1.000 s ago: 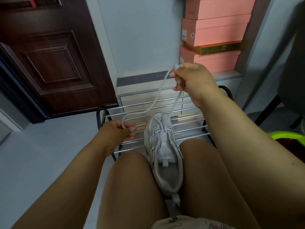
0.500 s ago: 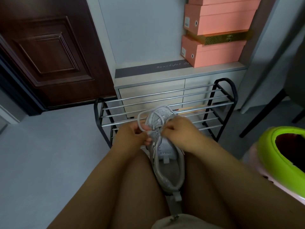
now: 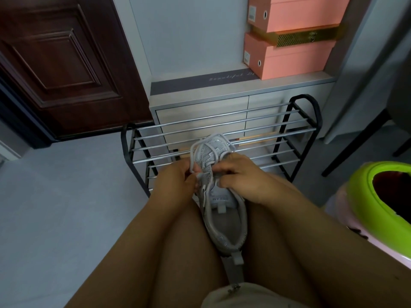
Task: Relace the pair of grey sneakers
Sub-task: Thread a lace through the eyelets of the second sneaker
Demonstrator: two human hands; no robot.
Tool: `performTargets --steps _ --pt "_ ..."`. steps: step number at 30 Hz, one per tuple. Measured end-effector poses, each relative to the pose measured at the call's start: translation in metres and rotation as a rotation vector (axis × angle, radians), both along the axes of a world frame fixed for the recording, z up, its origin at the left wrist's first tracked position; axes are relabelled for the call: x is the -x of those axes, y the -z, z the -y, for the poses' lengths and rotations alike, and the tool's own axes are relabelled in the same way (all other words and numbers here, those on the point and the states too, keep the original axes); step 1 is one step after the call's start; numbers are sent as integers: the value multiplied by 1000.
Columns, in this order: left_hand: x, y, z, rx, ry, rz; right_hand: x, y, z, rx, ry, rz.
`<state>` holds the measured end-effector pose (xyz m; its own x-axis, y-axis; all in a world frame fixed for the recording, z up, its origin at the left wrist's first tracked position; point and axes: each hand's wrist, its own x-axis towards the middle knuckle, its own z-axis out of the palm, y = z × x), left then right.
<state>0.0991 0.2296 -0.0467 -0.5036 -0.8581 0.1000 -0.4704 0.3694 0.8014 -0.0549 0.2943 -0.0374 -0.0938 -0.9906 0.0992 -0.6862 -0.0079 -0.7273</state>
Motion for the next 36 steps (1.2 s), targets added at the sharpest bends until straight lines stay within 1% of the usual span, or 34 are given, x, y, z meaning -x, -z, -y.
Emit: performTargets --steps 4,6,9,11,15,17,19,22,23,25,27,29,33,36 --pt "1 -2 1 28 -30 18 -1 2 1 43 23 -41" --pt "0 -3 5 74 -40 56 -2 3 1 70 20 -35" --pt "-2 -4 7 80 -8 86 -2 4 1 88 17 -23" --pt "-1 -4 5 38 1 57 -1 4 1 95 14 -47" --pt "3 -6 4 -86 -19 -73 1 5 2 101 -17 -96" --pt "4 -9 4 -91 -33 -95 2 6 2 101 -13 -97" --pt "5 -10 3 -10 -27 -25 2 6 2 102 -15 -103" --pt "5 -11 2 214 11 143 2 6 2 107 -21 -105" --pt "5 -11 1 273 20 163 2 6 3 107 -21 -107" --pt "5 -12 -1 305 25 152 2 6 3 83 -30 -80" --pt "5 -10 -3 251 24 127 1 3 2 31 -55 11" --pt "6 -8 -4 156 13 92 1 -1 1 -21 -51 90" --pt "8 -7 -4 -63 -22 -40 2 -8 2 -116 -35 163" --pt "8 -7 -2 -137 -25 -42 1 -9 3 -152 4 246"
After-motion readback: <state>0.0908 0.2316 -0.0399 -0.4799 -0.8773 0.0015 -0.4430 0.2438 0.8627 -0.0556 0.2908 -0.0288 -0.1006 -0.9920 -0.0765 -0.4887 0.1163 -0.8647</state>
